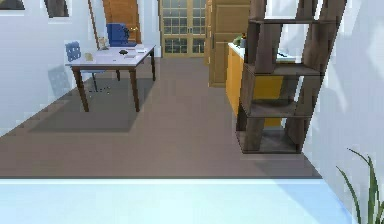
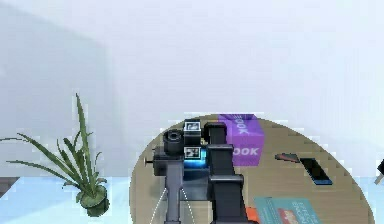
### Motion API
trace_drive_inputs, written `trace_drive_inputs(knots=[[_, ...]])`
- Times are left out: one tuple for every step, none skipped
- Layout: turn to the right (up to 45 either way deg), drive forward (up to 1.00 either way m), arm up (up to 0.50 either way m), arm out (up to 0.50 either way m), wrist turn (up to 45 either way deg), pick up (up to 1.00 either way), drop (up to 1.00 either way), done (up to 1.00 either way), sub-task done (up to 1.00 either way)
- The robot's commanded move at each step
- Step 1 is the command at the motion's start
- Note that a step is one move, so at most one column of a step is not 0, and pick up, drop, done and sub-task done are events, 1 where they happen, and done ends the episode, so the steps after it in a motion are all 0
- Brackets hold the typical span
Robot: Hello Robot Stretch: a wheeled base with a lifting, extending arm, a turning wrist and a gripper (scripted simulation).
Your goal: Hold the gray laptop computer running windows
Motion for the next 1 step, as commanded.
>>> trace_drive_inputs(knots=[[0.0, 0.0, 0.0, 0.0, 45.0, 0.0, 0.0, 0.0, 0.0]])
